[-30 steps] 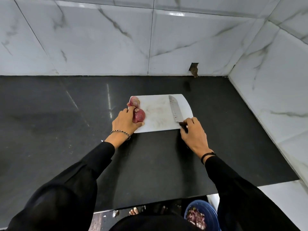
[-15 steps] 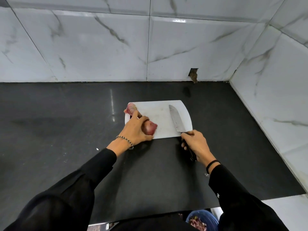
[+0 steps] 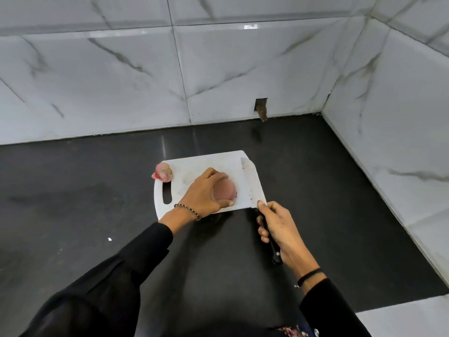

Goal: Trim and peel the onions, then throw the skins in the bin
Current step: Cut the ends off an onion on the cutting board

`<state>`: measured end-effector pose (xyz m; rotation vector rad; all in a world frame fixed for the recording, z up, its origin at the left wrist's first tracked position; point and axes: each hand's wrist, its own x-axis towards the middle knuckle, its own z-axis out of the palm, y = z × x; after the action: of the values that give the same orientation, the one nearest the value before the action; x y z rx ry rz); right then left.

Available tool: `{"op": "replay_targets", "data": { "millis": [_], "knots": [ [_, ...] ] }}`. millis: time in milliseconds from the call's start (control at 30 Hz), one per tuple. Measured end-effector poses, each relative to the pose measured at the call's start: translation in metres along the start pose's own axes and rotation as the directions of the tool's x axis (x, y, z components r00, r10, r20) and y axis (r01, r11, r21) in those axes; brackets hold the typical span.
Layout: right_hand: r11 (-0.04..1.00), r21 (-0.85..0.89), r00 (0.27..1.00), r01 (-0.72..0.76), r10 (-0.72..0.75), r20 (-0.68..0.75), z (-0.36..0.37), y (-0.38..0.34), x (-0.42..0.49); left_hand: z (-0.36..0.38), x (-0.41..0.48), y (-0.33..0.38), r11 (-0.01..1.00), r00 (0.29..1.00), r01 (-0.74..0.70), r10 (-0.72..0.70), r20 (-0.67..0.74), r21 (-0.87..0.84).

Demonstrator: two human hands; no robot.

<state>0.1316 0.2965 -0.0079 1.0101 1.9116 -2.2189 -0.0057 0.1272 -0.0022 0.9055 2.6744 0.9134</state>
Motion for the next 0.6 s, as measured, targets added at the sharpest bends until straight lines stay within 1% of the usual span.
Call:
{"op": "replay_targets", "data": {
  "millis": [133, 267, 433, 500, 600],
  "knots": [
    [0.998, -0.066, 1.000, 0.015, -0.015, 0.006, 0.000, 0.002, -0.006, 0.001, 0.006, 0.005, 0.998, 1.000, 0.019, -0.020, 0.022, 0.061],
    [0.987, -0.155, 0.999, 0.044, -0.044, 0.008, 0.001, 0.005, -0.013, -0.005, 0.005, 0.006, 0.990, 0.996, 0.042, -0.052, 0.079, 0.134],
    [0.971, -0.231, 0.998, 0.065, -0.064, 0.012, 0.001, 0.005, -0.015, -0.005, 0.003, 0.010, 0.958, 0.989, 0.040, -0.078, 0.123, 0.285],
    [0.970, -0.234, 0.998, 0.063, -0.063, 0.009, 0.000, 0.005, -0.015, -0.002, 0.002, 0.013, 0.965, 0.991, 0.039, -0.071, 0.117, 0.258],
    [0.961, -0.264, 0.997, 0.081, -0.083, 0.006, -0.001, 0.002, -0.017, 0.003, 0.001, 0.015, 0.986, 0.996, 0.065, -0.074, 0.054, 0.154]
  ]
}}
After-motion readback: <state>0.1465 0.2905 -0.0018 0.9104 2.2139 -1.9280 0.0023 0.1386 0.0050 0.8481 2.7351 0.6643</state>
